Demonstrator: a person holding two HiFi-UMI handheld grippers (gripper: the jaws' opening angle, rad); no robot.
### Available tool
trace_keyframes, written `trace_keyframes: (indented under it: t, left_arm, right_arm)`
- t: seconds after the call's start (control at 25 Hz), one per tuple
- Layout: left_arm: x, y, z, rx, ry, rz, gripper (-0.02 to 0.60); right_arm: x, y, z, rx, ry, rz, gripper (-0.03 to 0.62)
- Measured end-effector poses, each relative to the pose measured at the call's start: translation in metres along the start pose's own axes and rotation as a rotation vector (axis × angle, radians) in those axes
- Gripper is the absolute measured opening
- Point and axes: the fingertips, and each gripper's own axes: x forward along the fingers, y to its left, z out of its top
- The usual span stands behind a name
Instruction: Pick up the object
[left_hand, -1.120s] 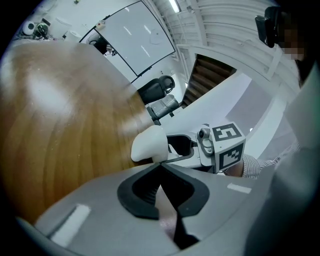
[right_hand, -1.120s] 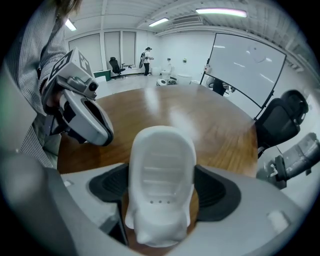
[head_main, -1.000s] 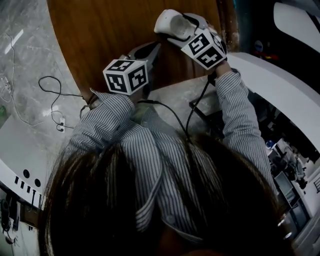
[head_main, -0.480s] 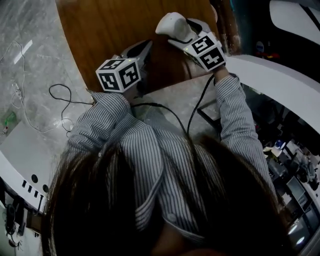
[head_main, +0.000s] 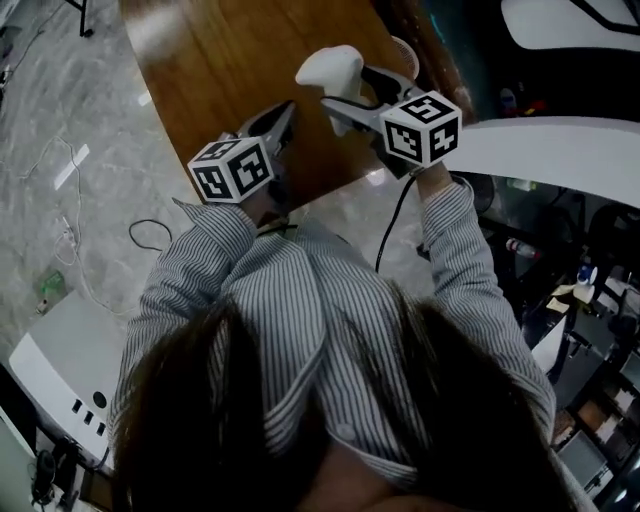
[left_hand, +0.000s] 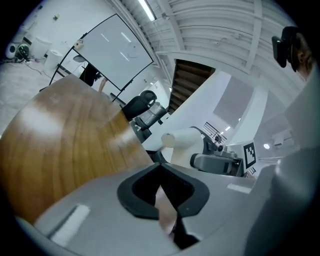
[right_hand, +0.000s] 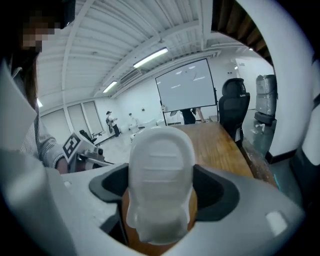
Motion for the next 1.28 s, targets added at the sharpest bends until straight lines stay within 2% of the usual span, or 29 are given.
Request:
trace_keyframes:
  t: [0.2,0.44,0.6,0.88,1.12,1.28]
  left_arm:
    - [-0.015,-0.013,0.006,0.022,-0.010,-0.009,0.003]
    - [-0.031,-0.029,0.019,0.029,-0.062,-0.044,0.003]
    - [-0.032,-0.034,0.012,0.049,-0.046,-0.056,0.003]
    - [-0.030,-0.038,-0.005,0.042,-0.007,-0.067,0.003]
    - [-0.024,-0.035,-0.033,-0.010,0.062,-0.067,0.003]
    - [-0.021,-0.036,-0.040,-0.027,0.091,-0.077,0.003]
  right_arm:
    - [-0.023,0.024,0.015,0.049,-0.125,-0.024,0.399]
    - [-0.045,0.047,0.018,0.147,-0.265,-0.033,0.399]
    - [-0.057,0.052,0.014,0.199,-0.369,-0.046,0.399]
    - [-0.057,0.057,-0.018,0.282,-0.376,-0.044,0.399]
    - [-0.055,0.061,-0.049,0.444,-0.406,-0.026,0.399]
    - [-0.053,0.064,-0.055,0.507,-0.426,-0.007,0.399]
